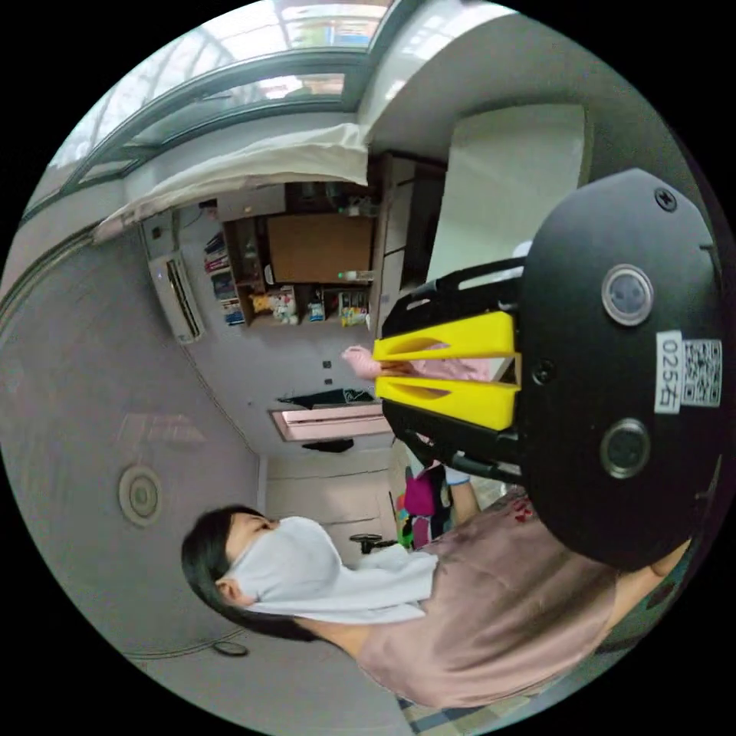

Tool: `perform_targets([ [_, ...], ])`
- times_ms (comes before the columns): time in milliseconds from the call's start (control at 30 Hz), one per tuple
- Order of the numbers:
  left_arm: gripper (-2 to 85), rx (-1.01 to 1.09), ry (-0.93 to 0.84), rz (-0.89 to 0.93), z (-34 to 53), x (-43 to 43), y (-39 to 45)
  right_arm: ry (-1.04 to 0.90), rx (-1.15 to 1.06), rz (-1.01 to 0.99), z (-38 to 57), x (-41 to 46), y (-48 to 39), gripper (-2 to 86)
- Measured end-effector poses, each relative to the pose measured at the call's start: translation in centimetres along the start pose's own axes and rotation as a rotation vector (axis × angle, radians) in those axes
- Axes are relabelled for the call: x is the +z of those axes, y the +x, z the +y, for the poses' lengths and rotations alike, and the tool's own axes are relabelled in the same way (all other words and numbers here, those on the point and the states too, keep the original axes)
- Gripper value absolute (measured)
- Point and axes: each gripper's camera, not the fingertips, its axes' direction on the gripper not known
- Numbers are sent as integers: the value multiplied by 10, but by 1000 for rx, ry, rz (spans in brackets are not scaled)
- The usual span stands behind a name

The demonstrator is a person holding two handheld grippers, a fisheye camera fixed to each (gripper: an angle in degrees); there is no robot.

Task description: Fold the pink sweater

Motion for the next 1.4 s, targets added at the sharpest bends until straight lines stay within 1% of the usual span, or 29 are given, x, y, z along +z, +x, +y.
perform_targets([
  [67,39,53,13,-24,19,2,10,-100,-73,78,5,-22,-49,39],
  [133,44,109,9,-81,32,1,22,-138,-134,83,11,-33,-83,39],
  [200,58,191,28,-134,48,-6,36,-116,-184,29,17,-43,-113,39],
  [267,79,285,118,-160,68,-30,54,-53,-236,-77,21,-54,-147,39],
  [333,87,344,174,-102,75,-54,65,-36,-278,-130,23,-55,-167,39],
  [467,96,479,332,-6,77,-113,99,-85,-371,-204,22,-44,-205,39],
  [533,98,569,378,30,78,-134,116,-119,-407,-236,22,-36,-220,39],
  [600,98,626,384,87,74,-150,128,-162,-449,-256,26,-28,-236,39],
  [700,98,722,301,179,63,-154,129,-255,-528,-268,35,-12,-262,39],
  [800,98,764,177,381,45,-146,106,-326,-612,-316,47,3,-281,38],
  [867,96,764,26,674,19,-131,78,-342,-709,-417,59,7,-295,38],
  [900,95,754,-16,735,11,-125,72,-340,-738,-443,61,6,-298,38],
  [967,86,735,-163,969,-14,-99,51,-333,-828,-502,68,6,-305,38],
  [1033,81,695,-245,1093,-29,-78,41,-336,-879,-547,68,7,-305,38],
  [1167,76,688,-374,1247,-51,-43,35,-360,-959,-709,66,12,-299,37],
  [1233,71,684,-416,1280,-59,-35,34,-350,-971,-754,66,14,-296,37],
  [1400,56,766,-471,1229,-62,-32,42,-348,-981,-759,67,13,-284,35],
])
